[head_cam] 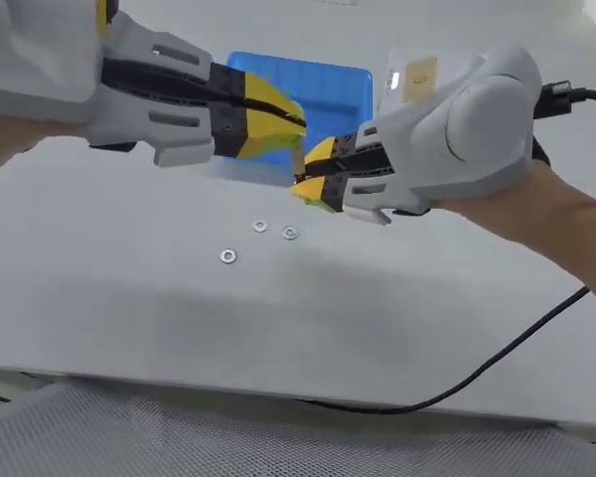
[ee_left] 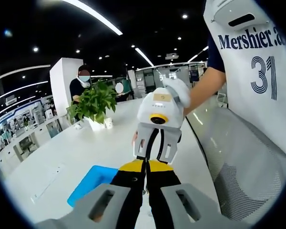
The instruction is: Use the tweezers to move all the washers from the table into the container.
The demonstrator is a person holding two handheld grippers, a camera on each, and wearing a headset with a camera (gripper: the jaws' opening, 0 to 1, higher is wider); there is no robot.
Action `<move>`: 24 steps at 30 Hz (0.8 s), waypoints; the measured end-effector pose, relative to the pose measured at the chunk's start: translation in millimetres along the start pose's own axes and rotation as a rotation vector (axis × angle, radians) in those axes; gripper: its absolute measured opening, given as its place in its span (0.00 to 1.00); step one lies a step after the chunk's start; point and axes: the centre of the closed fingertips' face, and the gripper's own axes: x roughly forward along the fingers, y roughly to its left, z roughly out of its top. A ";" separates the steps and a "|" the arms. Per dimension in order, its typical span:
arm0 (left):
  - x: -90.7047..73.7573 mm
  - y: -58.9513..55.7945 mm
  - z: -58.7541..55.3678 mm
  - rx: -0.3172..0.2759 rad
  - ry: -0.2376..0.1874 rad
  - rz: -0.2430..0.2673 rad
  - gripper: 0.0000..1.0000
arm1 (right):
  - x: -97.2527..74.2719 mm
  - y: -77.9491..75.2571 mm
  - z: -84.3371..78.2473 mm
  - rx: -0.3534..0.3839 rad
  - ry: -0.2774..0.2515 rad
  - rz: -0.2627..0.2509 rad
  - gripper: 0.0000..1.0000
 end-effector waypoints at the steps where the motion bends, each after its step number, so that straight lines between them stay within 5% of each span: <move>1: -0.7 1.8 2.9 0.007 -0.001 -0.001 0.04 | -1.3 -2.2 2.9 -0.010 -0.001 -0.003 0.10; 14: -0.5 36.5 17.1 0.079 -0.003 0.027 0.04 | -1.7 -48.2 15.2 -0.041 -0.026 -0.084 0.10; 24: 7.7 65.3 12.0 0.099 0.005 0.039 0.04 | 7.0 -80.3 9.3 -0.057 -0.010 -0.112 0.10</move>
